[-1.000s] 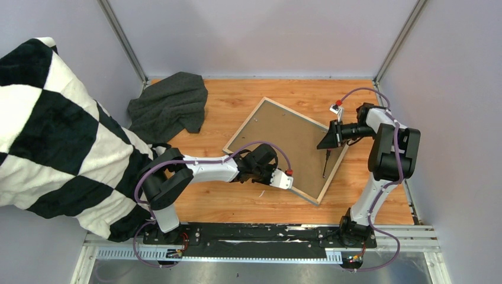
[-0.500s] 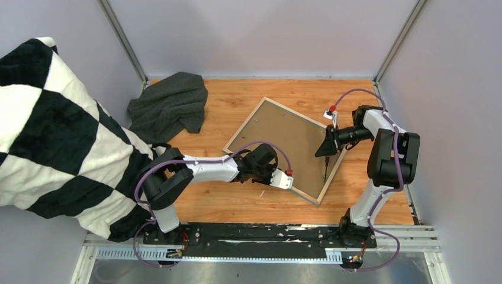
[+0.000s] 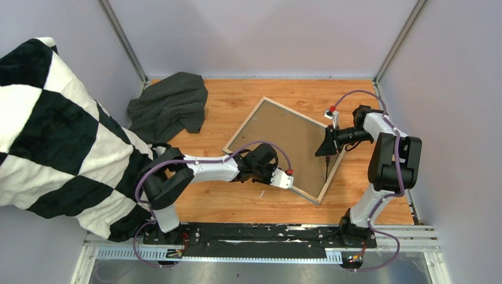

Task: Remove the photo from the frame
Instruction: Release the photo frame item from the photo frame.

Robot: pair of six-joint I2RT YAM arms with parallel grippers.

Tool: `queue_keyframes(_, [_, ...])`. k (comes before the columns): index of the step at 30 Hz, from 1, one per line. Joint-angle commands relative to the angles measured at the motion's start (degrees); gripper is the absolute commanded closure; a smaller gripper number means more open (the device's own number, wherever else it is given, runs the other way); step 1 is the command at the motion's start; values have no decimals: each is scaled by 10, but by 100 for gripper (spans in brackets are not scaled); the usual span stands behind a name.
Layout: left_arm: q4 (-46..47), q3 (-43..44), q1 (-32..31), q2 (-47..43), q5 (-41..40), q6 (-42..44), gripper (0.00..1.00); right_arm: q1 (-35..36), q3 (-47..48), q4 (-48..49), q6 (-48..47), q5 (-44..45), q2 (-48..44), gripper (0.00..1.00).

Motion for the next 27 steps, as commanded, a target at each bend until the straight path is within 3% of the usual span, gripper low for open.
queue_keyframes(1, [-49, -16, 3, 42, -3, -20, 100, 4, 6, 34, 7, 2, 1, 100])
queue_keyframes(17, [-51, -15, 3, 44, -1, -19, 100, 3, 19, 34, 20, -34, -10, 100])
queue_keyframes(27, [-52, -15, 4, 43, 1, -18, 100, -5, 7, 35, 6, 4, -7, 100])
